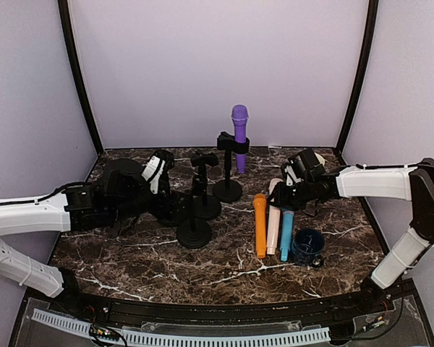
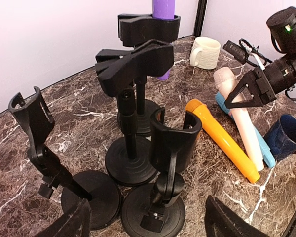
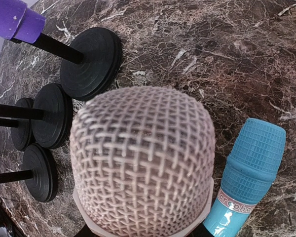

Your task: Remove the microphone from the stand

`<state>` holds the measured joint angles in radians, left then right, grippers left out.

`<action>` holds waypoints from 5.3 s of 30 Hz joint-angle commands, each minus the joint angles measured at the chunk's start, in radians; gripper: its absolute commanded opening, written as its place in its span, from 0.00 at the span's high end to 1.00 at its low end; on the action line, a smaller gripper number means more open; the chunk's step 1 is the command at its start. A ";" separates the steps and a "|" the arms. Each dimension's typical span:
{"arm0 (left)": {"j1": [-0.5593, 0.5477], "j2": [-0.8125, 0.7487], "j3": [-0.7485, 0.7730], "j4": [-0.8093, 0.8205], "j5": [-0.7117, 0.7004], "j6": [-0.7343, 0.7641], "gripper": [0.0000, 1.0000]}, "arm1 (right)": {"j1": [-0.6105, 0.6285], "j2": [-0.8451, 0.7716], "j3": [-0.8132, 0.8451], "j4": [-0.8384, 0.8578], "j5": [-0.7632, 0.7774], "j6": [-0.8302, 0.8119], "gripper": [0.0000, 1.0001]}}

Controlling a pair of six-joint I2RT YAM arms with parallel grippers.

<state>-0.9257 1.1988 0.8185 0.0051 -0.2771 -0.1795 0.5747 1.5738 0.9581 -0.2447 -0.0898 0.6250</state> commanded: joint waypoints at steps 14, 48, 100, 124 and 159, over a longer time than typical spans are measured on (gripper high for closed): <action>0.008 -0.070 -0.064 -0.008 -0.009 -0.075 0.18 | -0.003 -0.053 0.006 0.055 0.027 -0.014 0.40; 0.559 0.169 0.486 -0.126 0.935 0.173 0.15 | -0.009 0.082 0.483 0.378 -0.131 -0.440 0.04; 0.383 0.924 1.219 -0.427 0.891 0.677 0.15 | 0.006 0.269 0.693 0.414 -0.331 -0.598 0.91; 0.372 0.943 1.242 -0.450 0.863 0.744 0.79 | 0.005 0.280 0.714 0.401 -0.302 -0.600 0.92; 0.373 0.894 1.337 -0.235 1.015 0.468 0.15 | -0.052 -0.080 0.383 0.423 -0.057 -0.486 0.94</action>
<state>-0.5518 2.1433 2.1765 -0.2733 0.6701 0.3107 0.5236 1.5078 1.3560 0.0093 -0.0929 0.0784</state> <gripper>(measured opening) 0.852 0.473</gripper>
